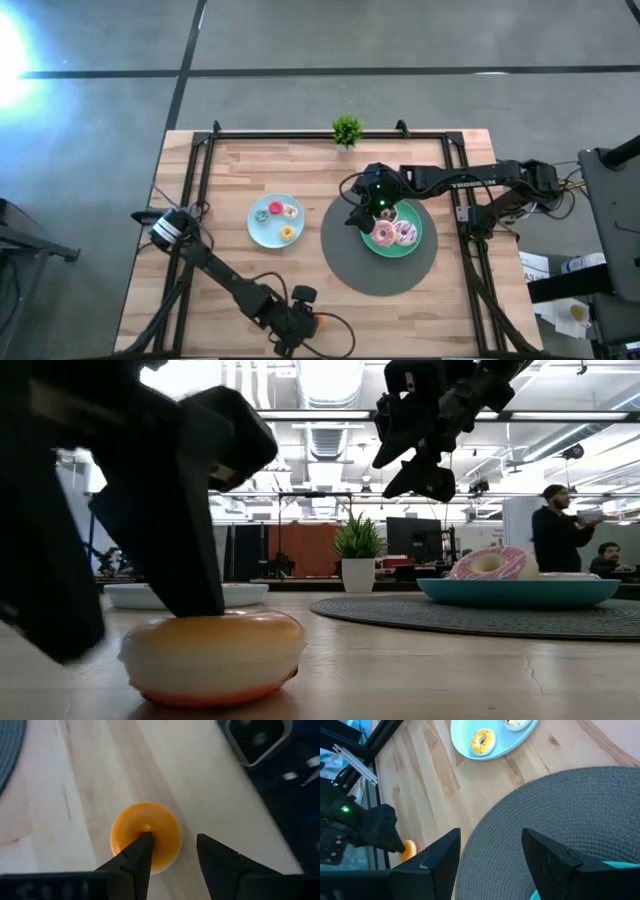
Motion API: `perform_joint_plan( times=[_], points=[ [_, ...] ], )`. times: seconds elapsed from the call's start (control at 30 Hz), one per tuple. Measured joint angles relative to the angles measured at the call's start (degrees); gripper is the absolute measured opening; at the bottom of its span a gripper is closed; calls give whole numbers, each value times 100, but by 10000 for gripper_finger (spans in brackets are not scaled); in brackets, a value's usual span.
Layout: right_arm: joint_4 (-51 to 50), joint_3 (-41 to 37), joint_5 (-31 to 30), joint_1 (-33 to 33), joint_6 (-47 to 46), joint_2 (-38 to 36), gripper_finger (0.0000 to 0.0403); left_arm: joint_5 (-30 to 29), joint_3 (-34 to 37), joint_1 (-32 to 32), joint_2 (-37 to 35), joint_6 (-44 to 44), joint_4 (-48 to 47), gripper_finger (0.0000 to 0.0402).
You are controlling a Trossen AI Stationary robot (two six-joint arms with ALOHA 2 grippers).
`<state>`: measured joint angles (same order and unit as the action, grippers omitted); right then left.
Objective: Pick & Place donuts
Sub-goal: Put the small orange donut on the blue plate
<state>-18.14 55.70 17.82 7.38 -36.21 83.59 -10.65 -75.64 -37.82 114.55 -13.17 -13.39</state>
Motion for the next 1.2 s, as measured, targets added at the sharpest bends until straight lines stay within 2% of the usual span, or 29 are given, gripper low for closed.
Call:
perform_joint_plan(
  times=[0.17, 0.33, 0.43, 0.6, 0.7, 0.83, 0.97, 1.07, 1.2],
  points=[
    [-12, 0, 0, 0, -24, 0, 203, -147, -61, -2, 162, 54, 11, 133],
    [-19, 0, 0, 0, -81, 0, 203, -652, -61, 0, 224, -177, -154, 120],
    [-48, 0, -4, 0, -107, 0, 203, -842, -61, 26, 224, -363, -294, 89],
    [-53, 0, -25, 0, -100, 0, 203, -895, -91, 42, 107, -984, -727, 14],
    [5, -2, -39, -6, 74, 0, 203, -890, -88, 47, -108, -1599, -1191, 4],
    [386, -2, -33, -207, 751, -5, 203, -773, 1, 65, -612, -2278, -1534, 1],
    [970, 2, 2, -595, 1999, -11, 203, -385, 281, 190, -1391, -2752, -1200, 1],
    [1438, 2, -49, -847, 3053, 5, 203, -201, 759, 364, -2079, -3151, -688, 0],
    [1988, 6, -321, -1094, 3573, 7, 203, -221, 1716, 699, -3163, -3642, 205, 0]
  ],
)
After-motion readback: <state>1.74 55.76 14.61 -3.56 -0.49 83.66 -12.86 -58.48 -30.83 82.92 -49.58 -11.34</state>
